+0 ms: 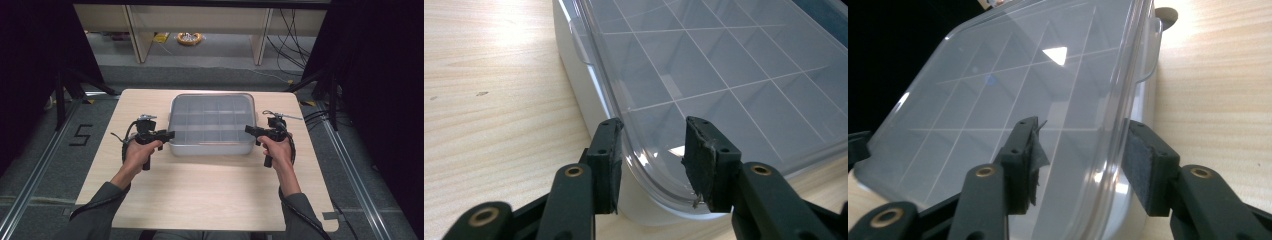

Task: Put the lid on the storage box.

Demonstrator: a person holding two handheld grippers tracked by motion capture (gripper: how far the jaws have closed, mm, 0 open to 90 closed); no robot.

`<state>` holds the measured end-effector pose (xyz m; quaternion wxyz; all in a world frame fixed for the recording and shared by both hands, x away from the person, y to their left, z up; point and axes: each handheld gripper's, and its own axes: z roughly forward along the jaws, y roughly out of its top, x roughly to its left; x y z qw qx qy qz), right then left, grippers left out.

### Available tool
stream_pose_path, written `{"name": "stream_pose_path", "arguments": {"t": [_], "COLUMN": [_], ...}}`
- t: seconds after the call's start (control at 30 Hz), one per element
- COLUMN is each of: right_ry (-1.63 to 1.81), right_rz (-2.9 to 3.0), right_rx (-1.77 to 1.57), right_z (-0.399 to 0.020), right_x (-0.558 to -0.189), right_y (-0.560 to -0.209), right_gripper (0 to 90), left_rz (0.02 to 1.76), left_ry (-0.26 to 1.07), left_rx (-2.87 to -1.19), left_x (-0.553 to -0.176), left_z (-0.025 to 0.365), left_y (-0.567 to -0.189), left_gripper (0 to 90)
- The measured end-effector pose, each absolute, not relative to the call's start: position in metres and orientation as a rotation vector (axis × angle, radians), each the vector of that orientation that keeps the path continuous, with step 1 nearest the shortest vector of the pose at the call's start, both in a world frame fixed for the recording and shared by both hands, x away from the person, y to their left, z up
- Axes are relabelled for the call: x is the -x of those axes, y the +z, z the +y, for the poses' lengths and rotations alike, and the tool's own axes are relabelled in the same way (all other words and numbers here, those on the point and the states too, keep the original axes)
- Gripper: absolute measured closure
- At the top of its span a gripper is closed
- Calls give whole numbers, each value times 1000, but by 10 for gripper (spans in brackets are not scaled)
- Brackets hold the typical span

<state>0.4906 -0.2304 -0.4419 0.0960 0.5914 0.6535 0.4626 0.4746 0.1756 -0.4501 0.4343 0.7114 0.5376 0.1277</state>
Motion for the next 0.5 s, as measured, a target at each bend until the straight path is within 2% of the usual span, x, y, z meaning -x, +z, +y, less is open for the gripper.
{"name": "stream_pose_path", "arguments": {"t": [0.27, 0.33, 0.43, 0.5], "right_ry": [1342, 1350, 1383, 1407], "right_rz": [1918, 1953, 1925, 1867], "right_rx": [-1859, -1784, -1929, -1878], "right_z": [-223, -228, -227, -238], "right_x": [-504, -507, -505, -509], "right_y": [-437, -439, -436, -439], "right_gripper": [504, 505, 510, 454], "left_rz": [1336, 1339, 1335, 1337], "left_ry": [318, 316, 307, 303], "left_rx": [-1768, -1766, -1772, -1777], "left_x": [-475, -474, -475, -475], "left_z": [176, 175, 176, 176], "left_y": [-450, -450, -450, -451], "left_gripper": [580, 578, 578, 574]}}
